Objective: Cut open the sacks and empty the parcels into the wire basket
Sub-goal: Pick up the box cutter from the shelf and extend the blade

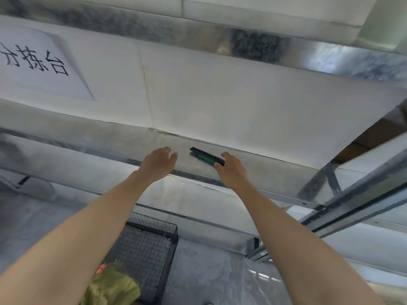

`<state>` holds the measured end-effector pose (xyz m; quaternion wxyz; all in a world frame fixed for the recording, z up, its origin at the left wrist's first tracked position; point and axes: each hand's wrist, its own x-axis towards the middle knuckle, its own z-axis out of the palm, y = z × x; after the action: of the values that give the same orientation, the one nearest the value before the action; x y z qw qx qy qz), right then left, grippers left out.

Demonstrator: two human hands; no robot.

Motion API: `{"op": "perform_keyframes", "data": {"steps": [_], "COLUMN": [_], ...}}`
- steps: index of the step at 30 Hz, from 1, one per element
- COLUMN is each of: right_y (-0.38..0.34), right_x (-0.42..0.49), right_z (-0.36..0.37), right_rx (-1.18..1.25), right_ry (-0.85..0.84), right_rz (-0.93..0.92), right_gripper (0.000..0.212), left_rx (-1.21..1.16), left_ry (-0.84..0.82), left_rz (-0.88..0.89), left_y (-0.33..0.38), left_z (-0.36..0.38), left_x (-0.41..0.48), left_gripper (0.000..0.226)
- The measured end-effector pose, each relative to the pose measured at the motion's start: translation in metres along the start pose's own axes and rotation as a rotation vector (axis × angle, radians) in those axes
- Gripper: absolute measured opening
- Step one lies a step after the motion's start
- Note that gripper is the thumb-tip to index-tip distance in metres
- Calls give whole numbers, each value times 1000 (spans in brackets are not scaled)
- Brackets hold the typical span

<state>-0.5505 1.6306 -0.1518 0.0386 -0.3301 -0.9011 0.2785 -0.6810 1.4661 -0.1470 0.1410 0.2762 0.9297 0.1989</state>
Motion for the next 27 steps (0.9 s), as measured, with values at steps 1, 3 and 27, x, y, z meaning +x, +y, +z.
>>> {"op": "perform_keyframes", "data": {"steps": [1,3,27], "right_y": [3,8,18], "right_x": [9,27,66], "right_z": [3,10,24], "right_rx": [-14,-59,-95], "right_ry": [-18,-52,-161], "right_rz": [10,15,77], "right_gripper": [37,39,13], "left_rx": [3,5,-2], "left_ry": [1,10,-2], "left_rz": [-12,-27,-83], "left_y": [-1,-1,10], "left_z": [3,7,28], "left_x": [6,17,29], "left_gripper": [51,51,51]}}
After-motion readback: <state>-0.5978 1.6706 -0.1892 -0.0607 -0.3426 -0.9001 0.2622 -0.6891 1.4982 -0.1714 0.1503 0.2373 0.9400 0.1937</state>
